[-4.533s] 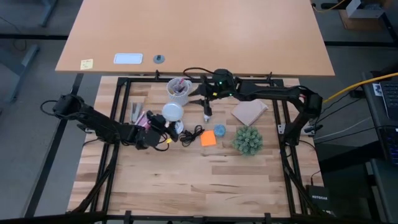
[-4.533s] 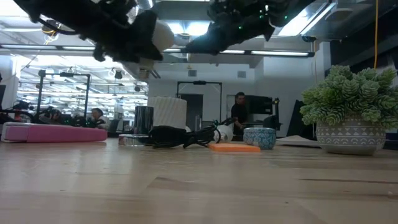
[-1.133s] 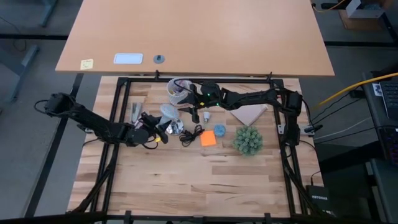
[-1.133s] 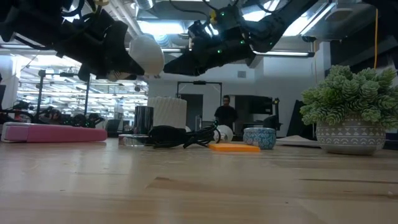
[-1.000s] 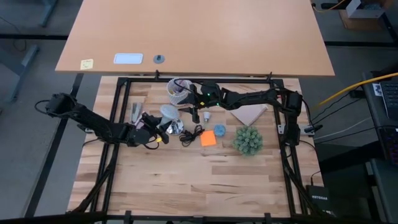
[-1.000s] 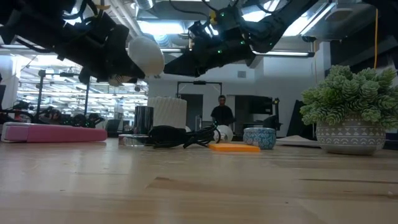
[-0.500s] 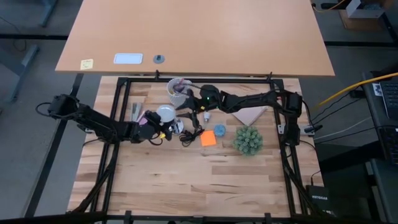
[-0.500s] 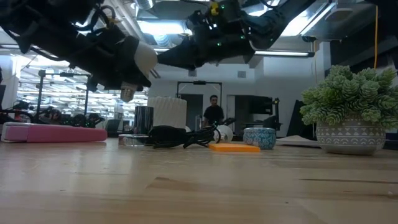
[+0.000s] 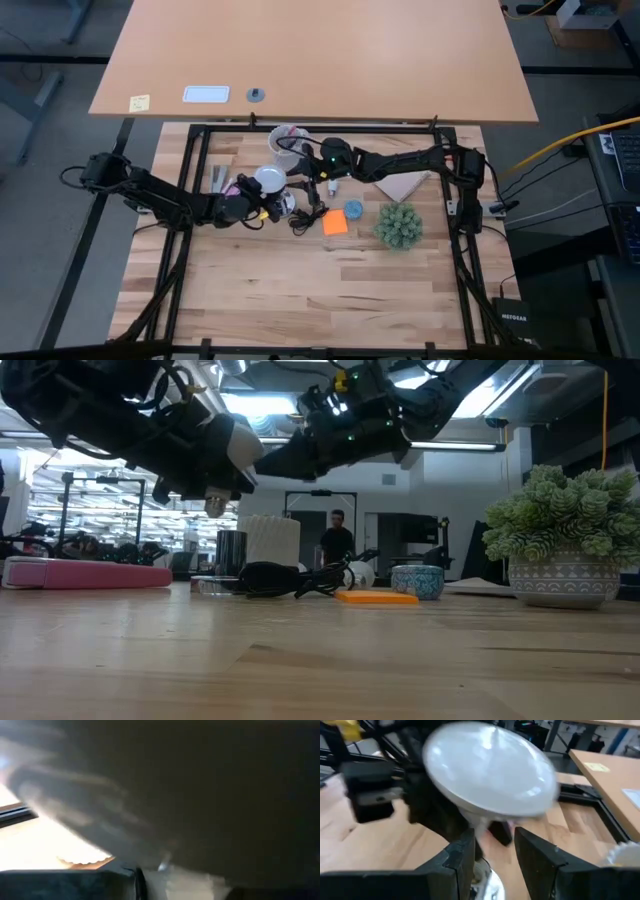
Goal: Screw lightbulb
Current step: Insert the lightbulb into the silver lamp
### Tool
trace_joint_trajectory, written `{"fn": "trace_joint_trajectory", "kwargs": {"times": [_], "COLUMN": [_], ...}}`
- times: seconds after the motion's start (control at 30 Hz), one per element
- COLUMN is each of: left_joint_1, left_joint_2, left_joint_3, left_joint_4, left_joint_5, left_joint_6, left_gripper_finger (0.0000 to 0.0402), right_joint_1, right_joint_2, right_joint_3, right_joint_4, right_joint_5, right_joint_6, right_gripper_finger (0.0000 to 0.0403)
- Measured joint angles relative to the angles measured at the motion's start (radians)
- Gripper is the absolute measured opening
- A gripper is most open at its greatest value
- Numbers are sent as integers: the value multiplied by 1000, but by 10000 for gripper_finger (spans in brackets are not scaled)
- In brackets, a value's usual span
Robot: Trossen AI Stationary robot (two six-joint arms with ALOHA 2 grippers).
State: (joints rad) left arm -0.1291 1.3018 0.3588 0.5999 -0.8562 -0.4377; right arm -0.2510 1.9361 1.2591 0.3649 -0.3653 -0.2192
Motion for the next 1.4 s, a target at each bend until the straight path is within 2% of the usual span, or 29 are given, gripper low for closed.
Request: {"fn": "trace_joint_trajectory", "kwargs": {"times": [0.23,0.47,0.8,0.97,1.4], "left_joint_1": [-1,0,13,21,3], "left_joint_2": [1,26,227,265,250], "left_joint_3": [0,-2,-2,-2,-2], "left_joint_4": [-5,11,357,356,359], "left_joint_5": [0,-24,-29,-30,-68], "left_joint_6": [0,3,159,154,208], "left_gripper_finger": [148,148,148,148,148], "right_joint_1": [-60,-61,-44,-45,-43], "right_joint_2": [-60,-56,-54,-53,-53], "right_joint_3": [1,1,1,0,0], "right_joint_4": [-110,-79,-57,-65,-129], "right_joint_5": [3,-13,16,18,12], "right_joint_6": [2,7,3,3,3], "right_gripper_finger": [143,143,143,143,143]}}
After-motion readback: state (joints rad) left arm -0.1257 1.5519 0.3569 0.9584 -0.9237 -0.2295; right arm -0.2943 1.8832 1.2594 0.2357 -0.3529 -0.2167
